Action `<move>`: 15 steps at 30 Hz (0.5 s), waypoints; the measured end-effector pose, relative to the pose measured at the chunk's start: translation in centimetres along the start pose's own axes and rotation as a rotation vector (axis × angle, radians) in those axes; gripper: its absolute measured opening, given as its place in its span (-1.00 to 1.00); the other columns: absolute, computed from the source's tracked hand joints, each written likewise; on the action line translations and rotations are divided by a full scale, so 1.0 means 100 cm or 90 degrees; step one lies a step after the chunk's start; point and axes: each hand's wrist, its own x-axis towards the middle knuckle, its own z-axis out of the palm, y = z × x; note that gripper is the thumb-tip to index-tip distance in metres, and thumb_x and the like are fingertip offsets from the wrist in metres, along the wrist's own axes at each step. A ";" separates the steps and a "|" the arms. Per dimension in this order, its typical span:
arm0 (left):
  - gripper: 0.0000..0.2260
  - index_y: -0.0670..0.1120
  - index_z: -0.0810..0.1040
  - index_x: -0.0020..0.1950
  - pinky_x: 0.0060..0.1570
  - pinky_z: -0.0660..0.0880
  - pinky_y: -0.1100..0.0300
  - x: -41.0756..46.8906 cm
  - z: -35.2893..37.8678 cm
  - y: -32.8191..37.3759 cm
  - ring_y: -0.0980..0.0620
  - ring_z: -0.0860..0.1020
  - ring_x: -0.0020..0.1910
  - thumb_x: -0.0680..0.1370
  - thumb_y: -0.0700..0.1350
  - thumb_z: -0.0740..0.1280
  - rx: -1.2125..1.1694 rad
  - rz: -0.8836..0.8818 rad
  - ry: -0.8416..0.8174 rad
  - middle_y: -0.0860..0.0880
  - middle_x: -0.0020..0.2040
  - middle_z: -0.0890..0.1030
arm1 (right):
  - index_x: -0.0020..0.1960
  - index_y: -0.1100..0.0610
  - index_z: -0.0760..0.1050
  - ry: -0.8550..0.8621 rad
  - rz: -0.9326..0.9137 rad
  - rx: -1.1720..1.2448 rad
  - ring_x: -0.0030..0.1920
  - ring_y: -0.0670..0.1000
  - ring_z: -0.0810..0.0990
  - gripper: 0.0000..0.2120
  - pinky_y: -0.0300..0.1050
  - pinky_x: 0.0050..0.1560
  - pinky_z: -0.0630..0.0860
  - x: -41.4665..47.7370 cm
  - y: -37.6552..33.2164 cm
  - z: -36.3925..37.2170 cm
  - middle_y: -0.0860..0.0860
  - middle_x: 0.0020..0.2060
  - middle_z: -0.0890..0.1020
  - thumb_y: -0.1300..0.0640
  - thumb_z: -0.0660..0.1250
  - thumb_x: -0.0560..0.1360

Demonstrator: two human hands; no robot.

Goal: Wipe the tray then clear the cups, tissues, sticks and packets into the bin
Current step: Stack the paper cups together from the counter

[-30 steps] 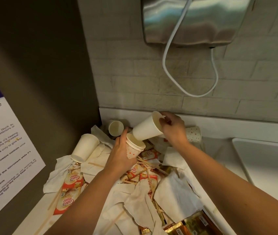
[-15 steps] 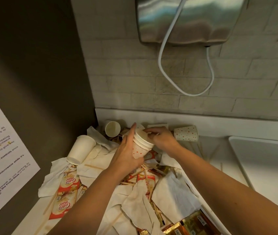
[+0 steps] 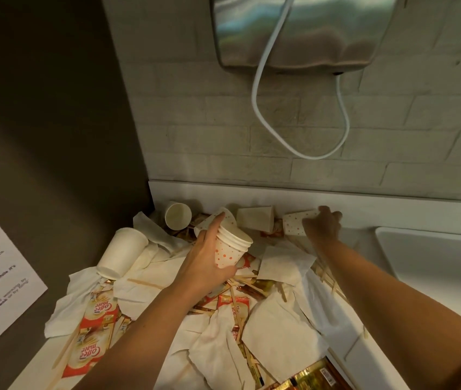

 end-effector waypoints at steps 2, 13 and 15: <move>-0.06 0.16 -0.08 0.51 0.26 0.35 0.08 0.000 0.000 0.002 -0.02 0.29 0.40 0.36 -0.06 0.50 -0.004 0.001 0.000 0.02 0.46 0.23 | 0.36 0.27 0.27 -0.003 0.036 -0.033 0.28 0.29 0.33 -0.55 0.13 0.29 0.37 0.006 0.010 0.001 0.24 0.29 0.28 0.25 0.24 0.50; -0.05 0.14 -0.10 0.51 0.26 0.33 0.12 -0.004 -0.001 0.007 0.01 0.28 0.39 0.36 -0.06 0.50 -0.002 0.003 0.001 0.03 0.46 0.22 | 0.16 0.31 0.47 0.004 -0.031 -0.112 0.17 0.25 0.48 -0.69 0.02 0.18 0.37 0.009 0.022 0.008 0.26 0.14 0.55 0.14 0.08 0.61; -0.05 0.14 -0.10 0.51 0.25 0.33 0.12 -0.006 -0.001 0.008 0.01 0.29 0.39 0.36 -0.06 0.50 -0.003 0.000 0.001 0.03 0.45 0.23 | 0.19 0.29 0.47 0.034 -0.060 -0.085 0.19 0.28 0.46 -0.69 0.03 0.18 0.37 0.004 0.012 0.004 0.27 0.16 0.54 0.14 0.09 0.60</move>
